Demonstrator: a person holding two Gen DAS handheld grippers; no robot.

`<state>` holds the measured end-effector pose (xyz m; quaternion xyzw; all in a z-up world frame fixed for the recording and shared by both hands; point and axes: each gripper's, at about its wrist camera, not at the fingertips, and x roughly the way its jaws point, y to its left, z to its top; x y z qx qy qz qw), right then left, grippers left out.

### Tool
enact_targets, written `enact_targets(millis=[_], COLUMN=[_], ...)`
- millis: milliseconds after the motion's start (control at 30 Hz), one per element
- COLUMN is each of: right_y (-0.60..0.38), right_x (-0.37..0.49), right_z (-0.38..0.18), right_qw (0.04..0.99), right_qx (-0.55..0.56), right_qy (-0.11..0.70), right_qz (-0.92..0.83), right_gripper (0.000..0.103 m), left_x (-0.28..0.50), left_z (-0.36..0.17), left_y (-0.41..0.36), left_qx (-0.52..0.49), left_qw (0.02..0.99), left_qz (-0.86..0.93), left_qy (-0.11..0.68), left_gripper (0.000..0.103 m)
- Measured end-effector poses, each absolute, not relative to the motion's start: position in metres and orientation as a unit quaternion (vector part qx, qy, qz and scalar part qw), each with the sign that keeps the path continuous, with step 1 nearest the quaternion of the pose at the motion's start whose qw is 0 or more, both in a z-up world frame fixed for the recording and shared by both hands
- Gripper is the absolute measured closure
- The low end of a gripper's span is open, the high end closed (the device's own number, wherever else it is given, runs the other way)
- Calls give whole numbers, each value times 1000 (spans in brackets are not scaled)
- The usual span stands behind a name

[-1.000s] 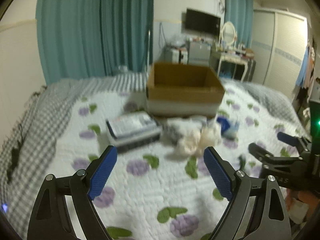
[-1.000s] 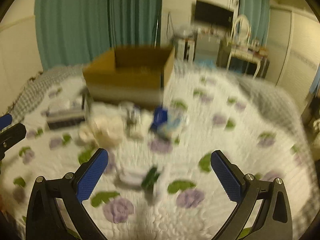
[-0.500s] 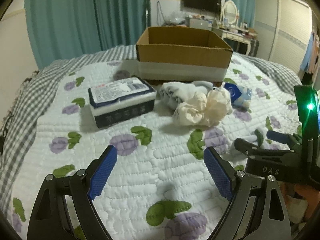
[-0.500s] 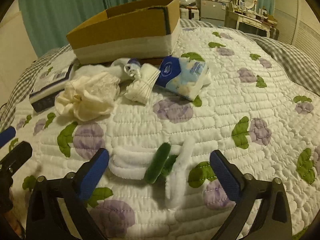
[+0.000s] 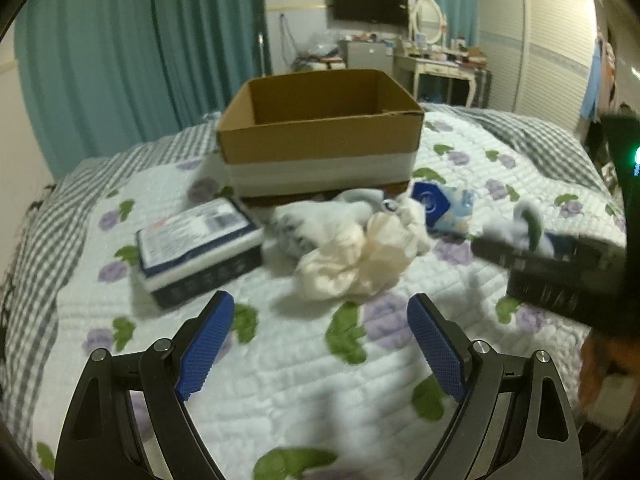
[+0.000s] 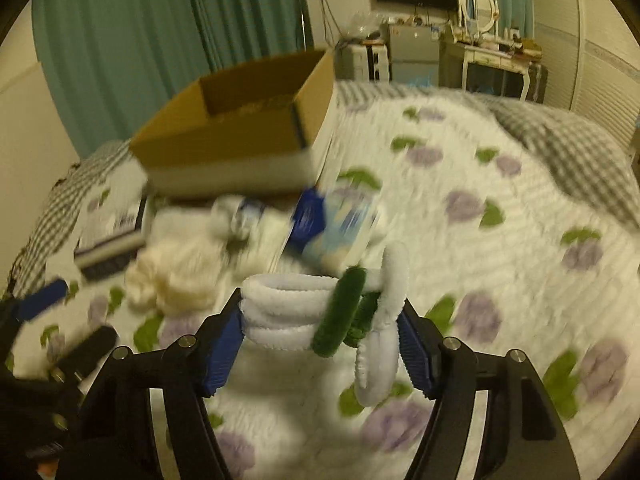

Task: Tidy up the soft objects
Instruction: 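Grasp the white fuzzy pipe-cleaner bundle with right gripper while left grasps cream scrunchie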

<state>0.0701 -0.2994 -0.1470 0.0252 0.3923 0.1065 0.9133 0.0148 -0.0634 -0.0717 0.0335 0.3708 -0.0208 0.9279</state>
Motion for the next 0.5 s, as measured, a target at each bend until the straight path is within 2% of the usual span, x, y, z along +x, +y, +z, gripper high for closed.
enact_targets(millis=[167,367,400,433,500], right_y=[-303,-310,-310,-311,-310], right_x=[90,98,98,97,94], right_z=[-135,-158,-159,-159,-156], right_qw=[921,912,912,912,916], right_qx=[-1,4,4,4,1], right_qy=[375,397,397,394,385], right_qz=[100,104,106,109,111], right_gripper=[34,34,34,34,33], left_x=[40,66,70,74,80], left_z=[-79,-98,-101,-105,-113], left_y=[-79,-97,-100,-102,-105], left_qx=[24,12,17,22,24], left_qw=[921,923,921,920,918], left_qz=[-37,-27,-25,-22,-22], left_qy=[387,385,388,390,395], left_gripper=[16,18,24,36,45])
